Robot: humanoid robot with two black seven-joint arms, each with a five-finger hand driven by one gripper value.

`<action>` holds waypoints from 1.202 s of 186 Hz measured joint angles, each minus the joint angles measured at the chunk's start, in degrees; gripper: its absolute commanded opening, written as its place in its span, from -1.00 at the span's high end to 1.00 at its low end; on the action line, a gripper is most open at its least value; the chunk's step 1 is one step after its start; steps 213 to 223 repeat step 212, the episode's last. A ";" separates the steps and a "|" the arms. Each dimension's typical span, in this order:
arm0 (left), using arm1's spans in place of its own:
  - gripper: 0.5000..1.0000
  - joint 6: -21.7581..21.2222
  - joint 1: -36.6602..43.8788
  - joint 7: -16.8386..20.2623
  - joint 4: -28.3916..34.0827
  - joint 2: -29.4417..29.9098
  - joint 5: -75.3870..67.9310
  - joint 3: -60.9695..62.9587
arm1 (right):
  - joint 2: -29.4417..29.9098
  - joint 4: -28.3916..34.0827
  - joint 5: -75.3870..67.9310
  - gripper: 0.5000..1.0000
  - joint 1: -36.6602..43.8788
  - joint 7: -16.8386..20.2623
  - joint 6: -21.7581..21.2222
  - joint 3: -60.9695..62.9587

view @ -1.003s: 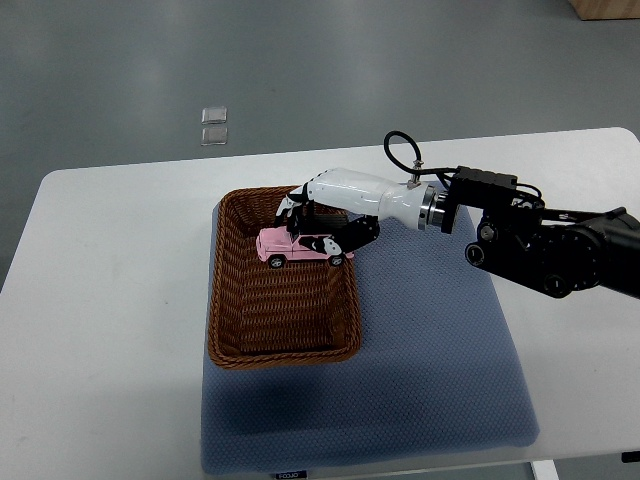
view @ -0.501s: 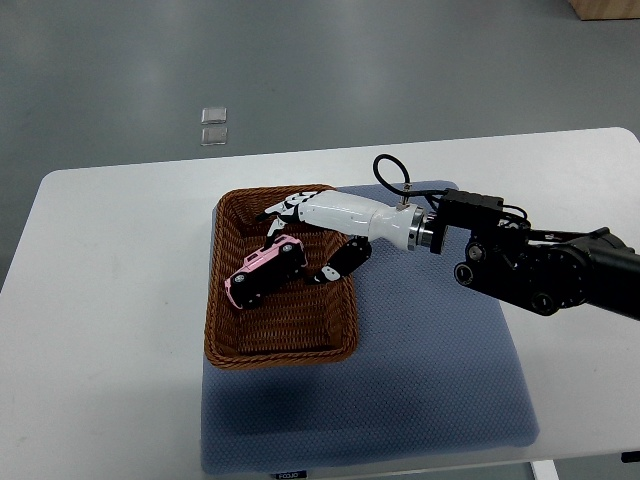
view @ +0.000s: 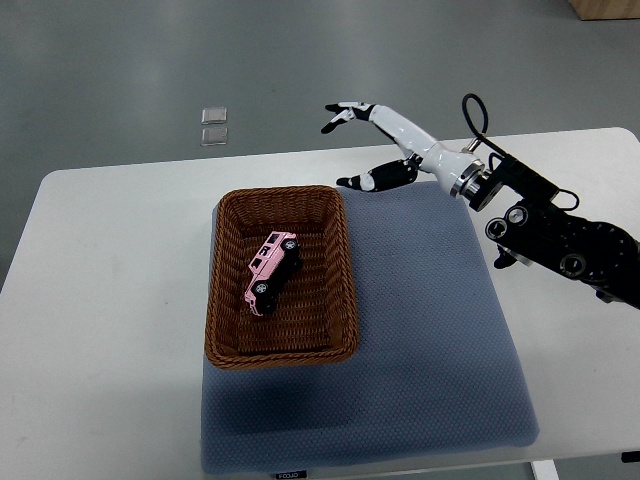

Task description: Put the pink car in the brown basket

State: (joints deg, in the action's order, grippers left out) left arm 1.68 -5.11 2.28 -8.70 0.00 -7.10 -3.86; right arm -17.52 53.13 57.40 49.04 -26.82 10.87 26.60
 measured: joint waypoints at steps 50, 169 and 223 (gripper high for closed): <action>-1.00 0.00 0.01 0.04 0.00 0.00 0.05 -0.09 | -1.23 -2.58 -27.37 -0.56 -6.68 9.72 0.56 13.57; -1.00 -0.02 0.02 0.09 0.01 0.00 0.07 -0.18 | -3.47 -2.77 -42.74 -0.66 -11.77 13.30 -5.19 14.88; -1.00 -0.02 0.02 0.09 0.05 0.00 0.07 -0.18 | -3.25 -2.93 -42.47 -0.66 -12.73 13.22 -5.20 14.80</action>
